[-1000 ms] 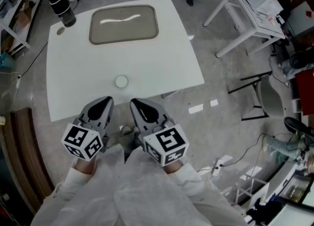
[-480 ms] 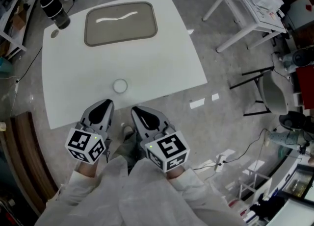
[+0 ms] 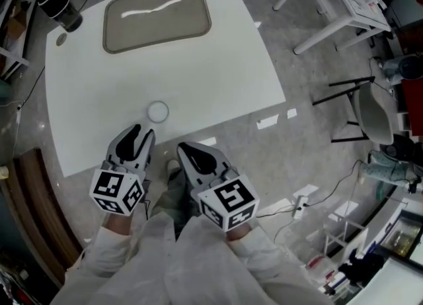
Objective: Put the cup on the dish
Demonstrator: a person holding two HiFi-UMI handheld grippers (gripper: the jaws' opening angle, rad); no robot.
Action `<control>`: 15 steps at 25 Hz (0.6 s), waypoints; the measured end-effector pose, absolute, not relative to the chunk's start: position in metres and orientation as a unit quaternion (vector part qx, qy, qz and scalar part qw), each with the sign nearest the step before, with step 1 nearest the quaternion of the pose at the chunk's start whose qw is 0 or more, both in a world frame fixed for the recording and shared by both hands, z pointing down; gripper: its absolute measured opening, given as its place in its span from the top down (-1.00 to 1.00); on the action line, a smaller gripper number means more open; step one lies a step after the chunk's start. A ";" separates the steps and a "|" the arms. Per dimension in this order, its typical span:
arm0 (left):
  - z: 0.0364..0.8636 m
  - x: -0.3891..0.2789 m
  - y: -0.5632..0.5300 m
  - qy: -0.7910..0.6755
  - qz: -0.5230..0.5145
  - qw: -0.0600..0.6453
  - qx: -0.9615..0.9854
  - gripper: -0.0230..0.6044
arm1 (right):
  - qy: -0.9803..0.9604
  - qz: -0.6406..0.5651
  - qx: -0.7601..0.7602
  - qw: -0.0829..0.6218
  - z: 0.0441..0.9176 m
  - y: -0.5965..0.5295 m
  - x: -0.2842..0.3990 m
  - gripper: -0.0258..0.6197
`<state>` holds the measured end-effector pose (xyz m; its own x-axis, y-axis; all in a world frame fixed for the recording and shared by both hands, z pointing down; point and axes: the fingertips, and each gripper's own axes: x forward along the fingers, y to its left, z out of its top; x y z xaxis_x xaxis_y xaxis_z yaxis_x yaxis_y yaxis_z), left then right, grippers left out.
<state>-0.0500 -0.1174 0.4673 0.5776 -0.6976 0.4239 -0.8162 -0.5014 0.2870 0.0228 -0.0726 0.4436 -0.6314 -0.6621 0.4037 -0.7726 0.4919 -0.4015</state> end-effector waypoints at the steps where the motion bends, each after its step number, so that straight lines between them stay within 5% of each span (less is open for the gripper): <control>1: 0.472 -0.048 -0.118 -0.437 0.131 0.236 0.858 0.50 | -0.855 0.291 0.419 0.096 0.447 -0.073 0.024 0.88; 15: 0.503 -0.029 -0.128 -0.411 0.177 0.212 0.869 0.13 | -0.836 0.335 0.422 0.102 0.488 -0.072 0.030 0.88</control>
<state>-0.0288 -0.1280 0.5028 0.6001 -0.6389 0.4814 -0.7889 -0.5725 0.2235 0.0303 -0.0720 0.4882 -0.6237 -0.6370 0.4531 -0.7736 0.4199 -0.4746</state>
